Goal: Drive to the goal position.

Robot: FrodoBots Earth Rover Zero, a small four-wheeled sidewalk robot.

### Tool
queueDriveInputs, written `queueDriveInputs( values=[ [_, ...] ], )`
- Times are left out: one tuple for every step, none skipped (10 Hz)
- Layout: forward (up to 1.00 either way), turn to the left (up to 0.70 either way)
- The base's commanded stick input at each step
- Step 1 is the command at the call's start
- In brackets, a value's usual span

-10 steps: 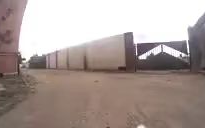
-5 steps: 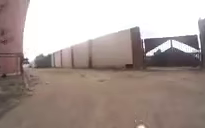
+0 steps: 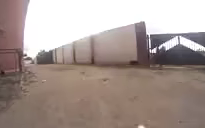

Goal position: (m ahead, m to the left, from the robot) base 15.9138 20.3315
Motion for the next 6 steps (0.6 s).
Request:
queueDriveInputs(
  values=[
    [0.70,0.35],
    [0.70,0.11],
    [0.70,0.00],
    [0.70,0.00],
    [0.70,0.00],
    [0.70,0.00]
  ],
)
